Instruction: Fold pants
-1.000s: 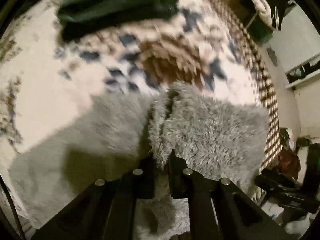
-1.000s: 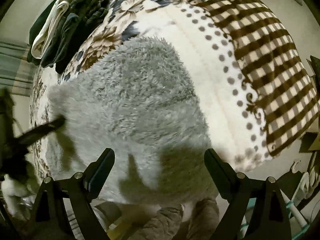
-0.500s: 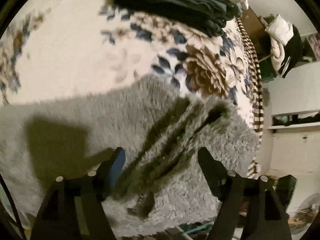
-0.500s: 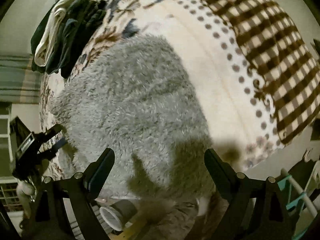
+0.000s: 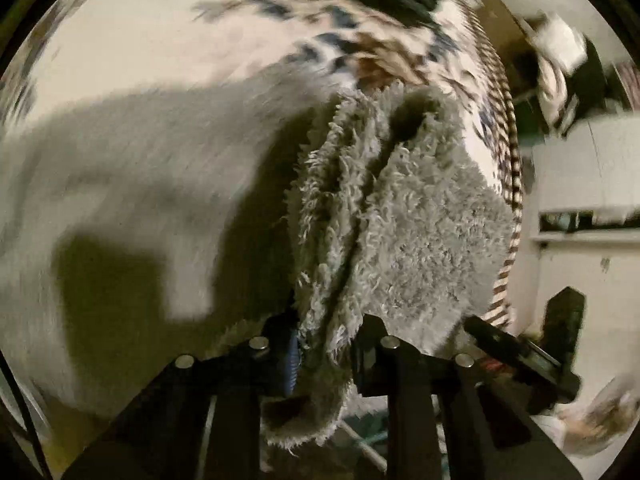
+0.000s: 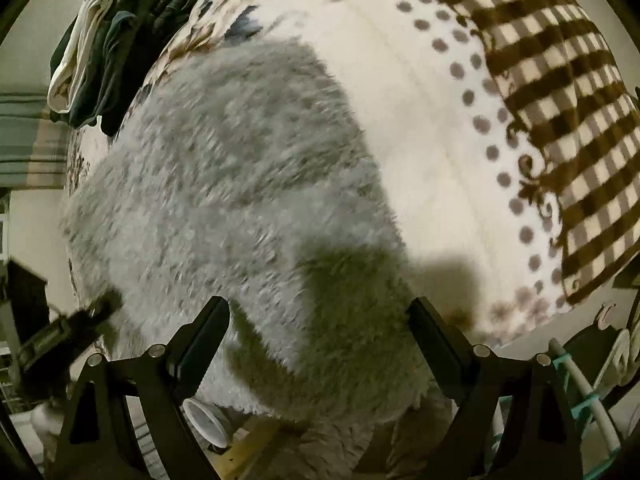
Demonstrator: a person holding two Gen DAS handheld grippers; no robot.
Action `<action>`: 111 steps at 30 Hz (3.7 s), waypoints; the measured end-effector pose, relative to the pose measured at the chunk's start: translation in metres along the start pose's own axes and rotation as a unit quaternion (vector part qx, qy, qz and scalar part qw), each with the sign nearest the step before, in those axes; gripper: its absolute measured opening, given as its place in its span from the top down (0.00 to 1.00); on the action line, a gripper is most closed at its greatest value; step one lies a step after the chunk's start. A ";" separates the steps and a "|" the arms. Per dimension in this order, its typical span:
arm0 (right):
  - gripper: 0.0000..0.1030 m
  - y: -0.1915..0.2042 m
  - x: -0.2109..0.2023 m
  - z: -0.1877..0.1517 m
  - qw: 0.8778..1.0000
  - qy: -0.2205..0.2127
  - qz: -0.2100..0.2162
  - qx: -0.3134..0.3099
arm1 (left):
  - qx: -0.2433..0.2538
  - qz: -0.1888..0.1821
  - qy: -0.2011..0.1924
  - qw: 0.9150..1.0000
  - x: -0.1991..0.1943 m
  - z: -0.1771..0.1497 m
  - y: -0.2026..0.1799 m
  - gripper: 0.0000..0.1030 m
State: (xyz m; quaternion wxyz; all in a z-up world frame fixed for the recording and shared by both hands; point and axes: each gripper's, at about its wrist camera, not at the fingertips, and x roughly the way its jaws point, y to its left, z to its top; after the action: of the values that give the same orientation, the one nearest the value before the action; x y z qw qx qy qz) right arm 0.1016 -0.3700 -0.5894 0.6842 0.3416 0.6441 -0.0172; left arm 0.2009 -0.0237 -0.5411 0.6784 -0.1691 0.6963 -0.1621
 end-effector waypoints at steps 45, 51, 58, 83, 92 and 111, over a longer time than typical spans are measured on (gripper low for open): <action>0.10 0.281 0.089 -0.091 0.965 0.004 -0.181 -0.192 | -0.403 -0.046 -0.171 0.898 -0.076 -0.082 0.300 0.12; 0.10 0.278 0.109 -0.091 0.964 0.019 -0.193 -0.182 | -0.378 -0.058 -0.198 0.902 -0.059 -0.055 0.305 0.35; 0.10 0.263 0.096 -0.085 0.969 0.011 -0.182 -0.165 | -0.223 0.018 -0.248 0.943 -0.098 -0.035 0.244 0.84; 0.10 0.014 -0.055 -0.032 0.989 -0.050 -0.135 -0.022 | 0.152 0.042 -0.071 0.985 0.060 -0.025 -0.143 0.81; 0.10 0.033 -0.065 -0.023 0.996 -0.049 -0.041 -0.054 | 0.111 0.047 -0.087 0.989 0.013 -0.026 -0.139 0.08; 0.77 0.156 0.007 0.004 0.985 0.015 0.071 -0.158 | -0.049 0.169 -0.167 0.970 -0.072 -0.030 -0.003 0.07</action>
State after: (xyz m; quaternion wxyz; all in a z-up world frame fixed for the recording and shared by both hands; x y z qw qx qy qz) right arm 0.1785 -0.2495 -0.5269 0.7196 0.2740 0.6229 0.1385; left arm 0.1730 0.0064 -0.4753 0.7938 -0.1063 0.5985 0.0199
